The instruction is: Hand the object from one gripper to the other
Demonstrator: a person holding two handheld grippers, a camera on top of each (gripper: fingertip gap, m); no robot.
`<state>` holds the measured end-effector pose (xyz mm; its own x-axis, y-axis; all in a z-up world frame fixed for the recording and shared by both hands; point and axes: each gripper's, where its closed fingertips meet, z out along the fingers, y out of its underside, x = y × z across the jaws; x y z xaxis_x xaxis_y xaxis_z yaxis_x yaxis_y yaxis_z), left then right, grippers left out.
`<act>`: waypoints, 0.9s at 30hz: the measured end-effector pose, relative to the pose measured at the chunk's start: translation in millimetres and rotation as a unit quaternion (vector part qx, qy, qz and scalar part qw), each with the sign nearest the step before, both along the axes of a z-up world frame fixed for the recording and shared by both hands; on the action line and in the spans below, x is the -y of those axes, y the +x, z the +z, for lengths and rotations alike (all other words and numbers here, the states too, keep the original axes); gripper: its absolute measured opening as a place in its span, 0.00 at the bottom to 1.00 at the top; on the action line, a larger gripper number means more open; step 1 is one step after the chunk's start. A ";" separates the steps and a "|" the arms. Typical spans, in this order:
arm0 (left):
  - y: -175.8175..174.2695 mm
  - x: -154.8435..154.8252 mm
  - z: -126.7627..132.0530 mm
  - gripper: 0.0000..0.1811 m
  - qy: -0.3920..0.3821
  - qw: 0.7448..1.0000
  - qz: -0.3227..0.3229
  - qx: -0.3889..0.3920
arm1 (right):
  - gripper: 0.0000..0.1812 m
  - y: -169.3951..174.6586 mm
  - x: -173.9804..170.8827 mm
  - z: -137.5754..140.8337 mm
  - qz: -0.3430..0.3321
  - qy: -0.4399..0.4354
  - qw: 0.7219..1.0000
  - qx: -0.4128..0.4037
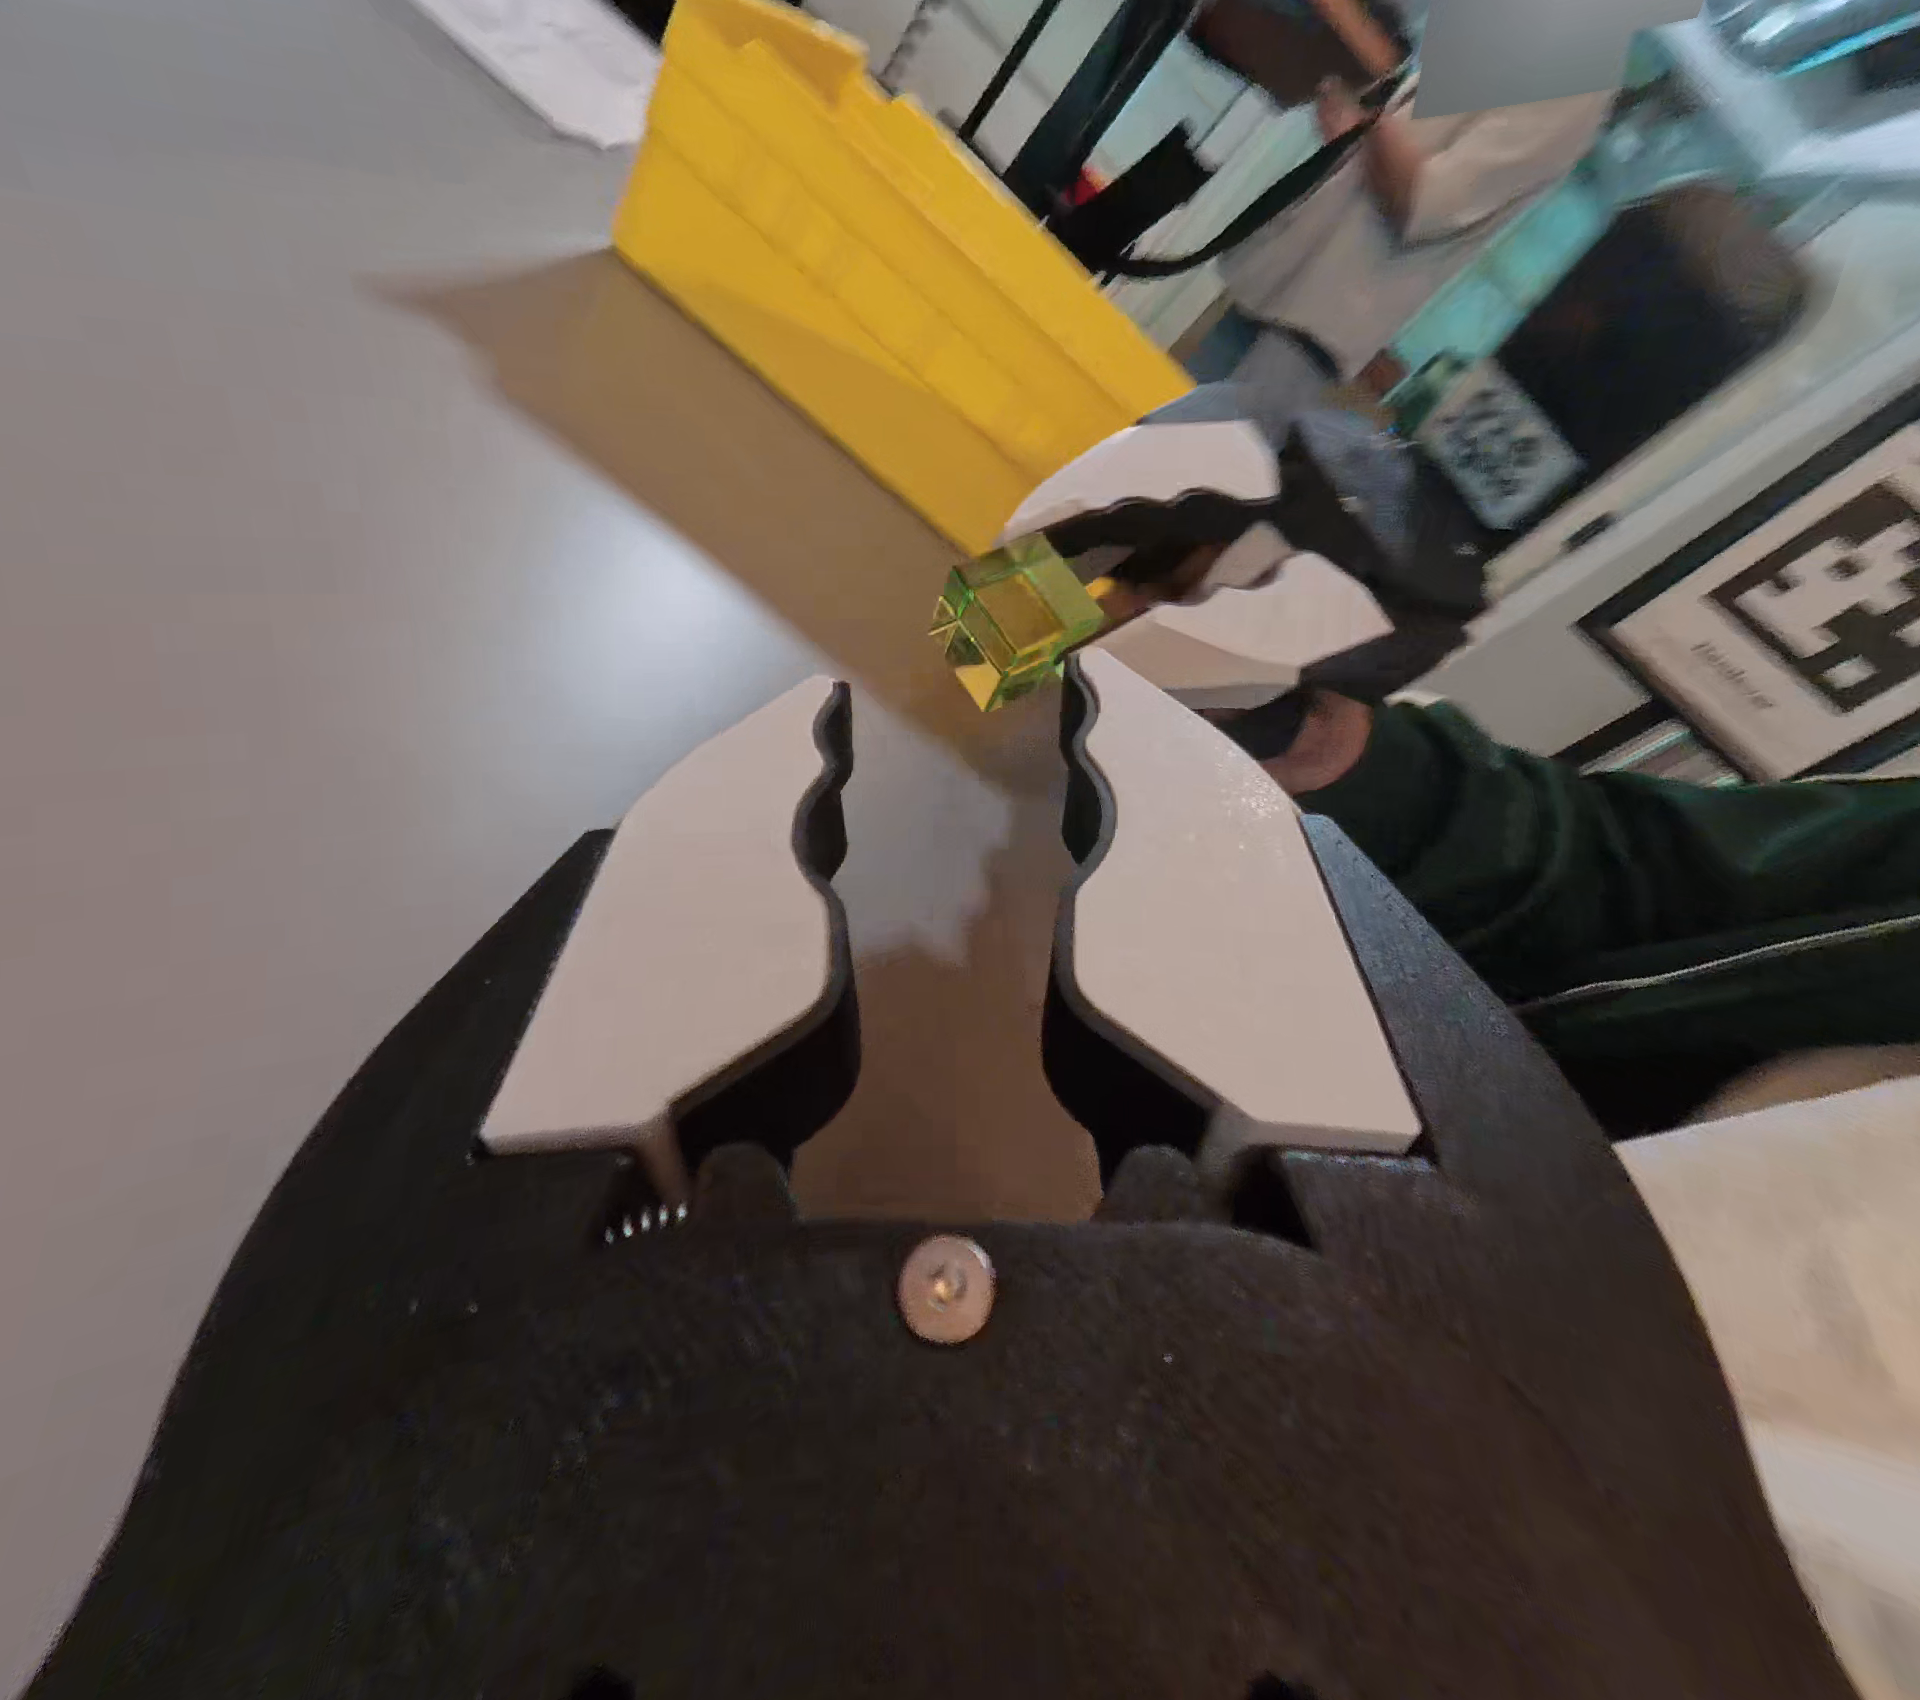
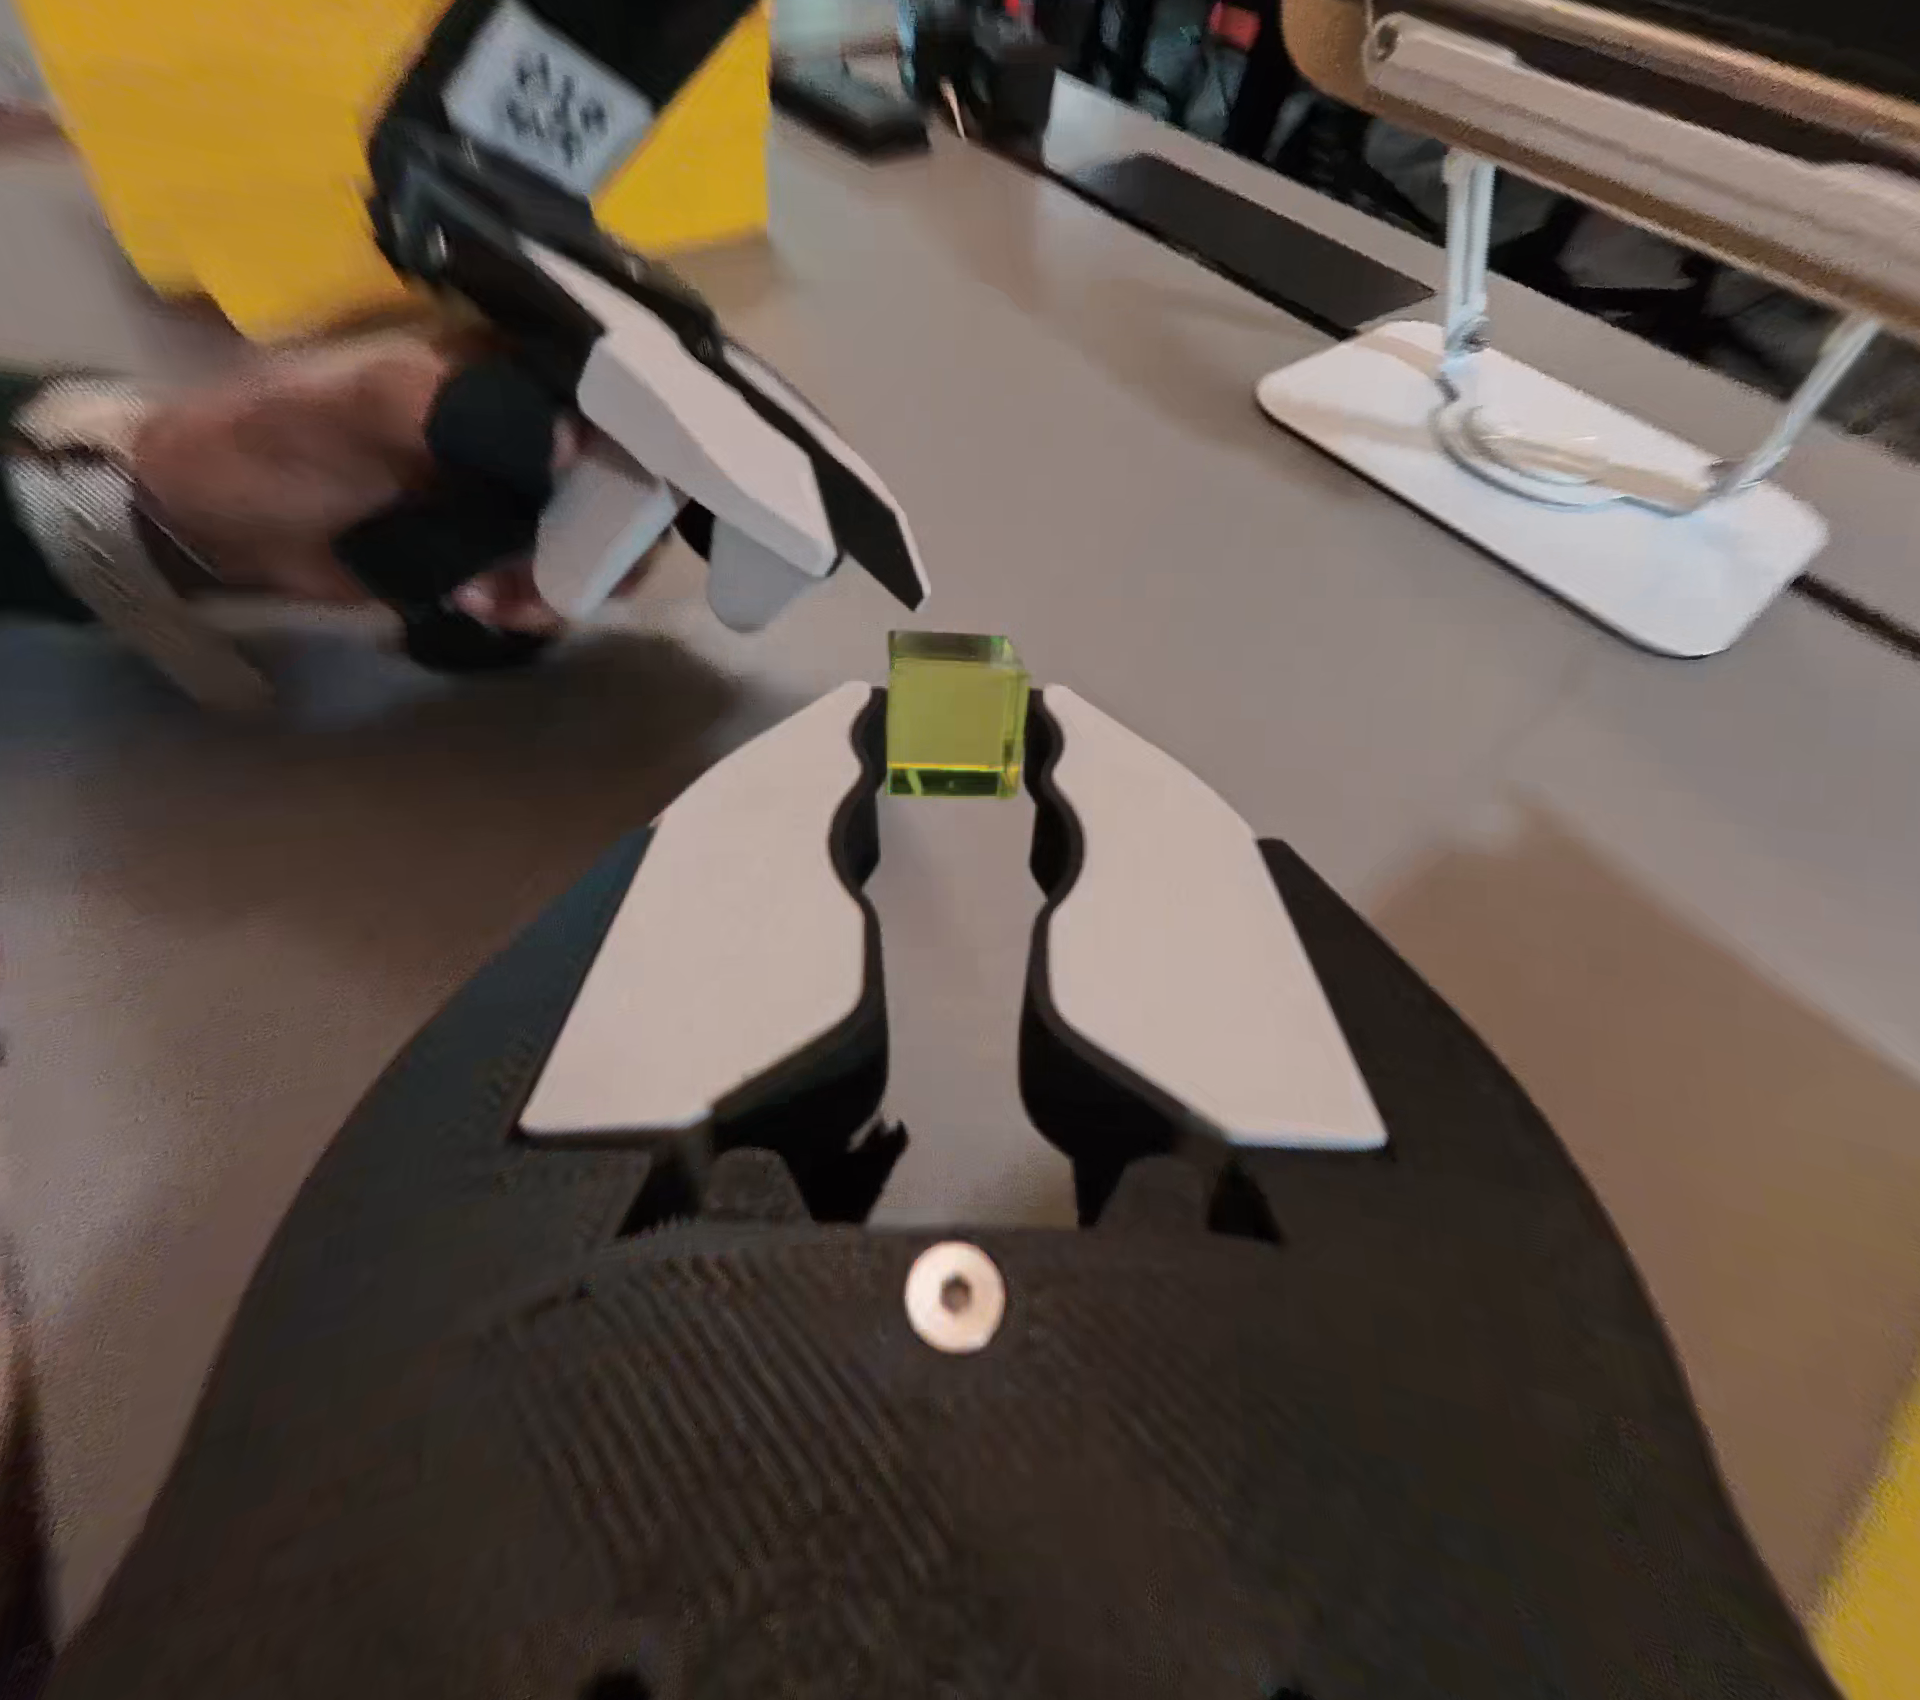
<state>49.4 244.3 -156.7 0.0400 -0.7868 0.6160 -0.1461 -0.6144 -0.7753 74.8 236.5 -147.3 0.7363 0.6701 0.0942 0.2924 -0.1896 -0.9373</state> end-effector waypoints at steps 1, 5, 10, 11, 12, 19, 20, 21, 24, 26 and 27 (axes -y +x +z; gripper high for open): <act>0.7 0.3 -6.0 0.23 0.010 1.000 0.000 -0.024 | 0.14 -3.0 0.4 -5.8 -0.005 0.013 0.998 0.054; 7.0 9.6 -19.1 0.23 0.032 0.996 -0.013 -0.076 | 0.14 -13.4 1.9 -27.7 -0.016 0.071 0.961 0.268; 12.0 20.6 -33.6 0.20 0.046 0.991 -0.036 -0.123 | 0.14 -22.1 5.7 -32.5 -0.013 0.121 0.918 0.377; 12.7 22.1 -33.9 0.18 0.048 0.990 -0.039 -0.125 | 0.14 -22.8 6.1 -32.5 -0.013 0.126 0.914 0.385; 12.7 22.0 -34.8 0.17 0.051 0.990 -0.036 -0.129 | 0.14 -22.8 6.4 -32.6 -0.013 0.129 0.911 0.391; 10.8 17.2 -27.4 0.17 0.059 0.991 -0.025 -0.116 | 0.37 -22.0 -0.1 -24.3 -0.029 0.181 0.903 0.389; 10.3 15.7 -25.3 0.16 0.059 0.992 -0.021 -0.109 | 0.45 -19.7 -4.4 -19.8 -0.043 0.200 0.898 0.389; 9.6 13.9 -22.9 0.17 0.058 0.993 -0.017 -0.101 | 0.59 -17.2 -9.0 -14.4 -0.057 0.221 0.892 0.391; 7.4 8.5 -13.8 0.16 0.060 0.996 -0.005 -0.068 | 0.78 -7.9 -18.1 -4.6 -0.099 0.251 0.872 0.409; 6.1 4.6 -8.8 0.16 0.081 0.995 0.006 -0.052 | 0.78 -7.3 -19.0 -5.4 -0.102 0.254 0.864 0.423; 5.8 3.9 -6.2 0.16 0.098 0.994 0.009 -0.046 | 0.76 -8.2 -18.6 -8.4 -0.097 0.249 0.865 0.424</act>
<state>55.3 240.4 -162.9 0.1042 -0.8900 0.4438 -0.2118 -0.4558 -0.8645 66.6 255.1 -155.7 0.3551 0.2614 0.8975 0.9231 0.0532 -0.3808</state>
